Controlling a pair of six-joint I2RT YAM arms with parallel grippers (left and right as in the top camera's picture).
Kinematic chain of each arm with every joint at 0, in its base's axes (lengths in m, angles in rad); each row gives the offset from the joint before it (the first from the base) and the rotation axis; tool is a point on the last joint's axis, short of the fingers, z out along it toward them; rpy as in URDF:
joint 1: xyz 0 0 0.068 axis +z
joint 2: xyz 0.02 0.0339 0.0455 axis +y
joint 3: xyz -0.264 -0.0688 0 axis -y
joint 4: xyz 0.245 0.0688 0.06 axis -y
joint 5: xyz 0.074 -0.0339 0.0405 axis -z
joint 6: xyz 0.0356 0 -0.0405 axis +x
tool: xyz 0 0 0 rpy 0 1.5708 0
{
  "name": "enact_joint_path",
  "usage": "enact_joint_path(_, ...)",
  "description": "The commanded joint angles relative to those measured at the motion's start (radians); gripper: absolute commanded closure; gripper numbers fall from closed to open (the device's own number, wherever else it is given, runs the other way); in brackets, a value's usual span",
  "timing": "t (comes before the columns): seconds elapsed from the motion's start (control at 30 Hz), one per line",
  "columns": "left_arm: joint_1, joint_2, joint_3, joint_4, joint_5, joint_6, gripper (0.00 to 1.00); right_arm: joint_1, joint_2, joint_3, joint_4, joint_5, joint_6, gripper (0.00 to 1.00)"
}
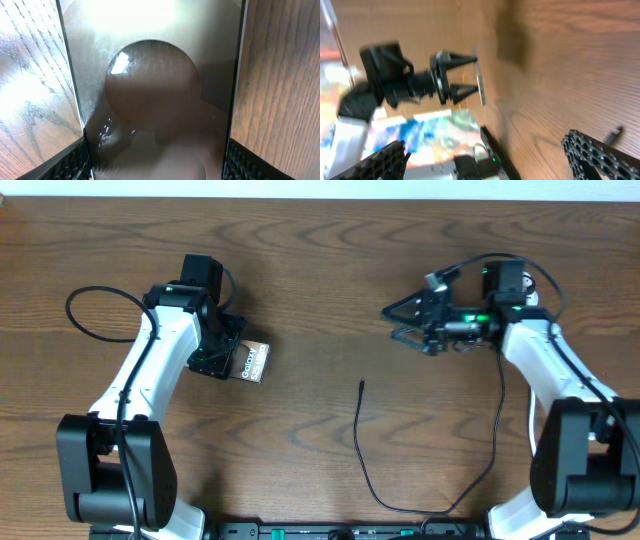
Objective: Plug charger to phone and switch on socket
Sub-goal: 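Raise the right arm and move the right gripper toward the phone box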
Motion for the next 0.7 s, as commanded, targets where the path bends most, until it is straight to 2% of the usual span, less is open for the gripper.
enact_joint_path(0.0, -0.003, -0.035, 0.035, -0.004, -0.013, 0.013, 0.93, 0.063, 0.014, 0.014, 0.003, -0.08, -0.179, 0.01)
enact_joint_path(0.17, -0.003, -0.035, 0.035, -0.004, -0.013, 0.013, 0.92, 0.157, 0.016, 0.014, 0.052, -0.076, -0.259, 0.01)
enact_joint_path(0.23, -0.003, -0.035, 0.035, -0.004, -0.013, 0.013, 0.93, 0.19, 0.016, 0.014, 0.104, -0.076, -0.259, 0.05)
enact_joint_path(0.4, -0.003, -0.035, 0.035, -0.008, -0.013, 0.014, 0.92, 0.257, 0.016, 0.014, 0.253, -0.007, -0.258, 0.01)
enact_joint_path(0.57, -0.003, -0.035, 0.035, -0.011, -0.013, 0.014, 0.92, 0.28, 0.016, 0.014, 0.278, 0.079, -0.135, 0.01)
enact_joint_path(0.67, -0.003, -0.035, 0.035, -0.011, -0.013, 0.013, 0.93, 0.285, 0.016, 0.014, 0.277, 0.126, -0.126, 0.01)
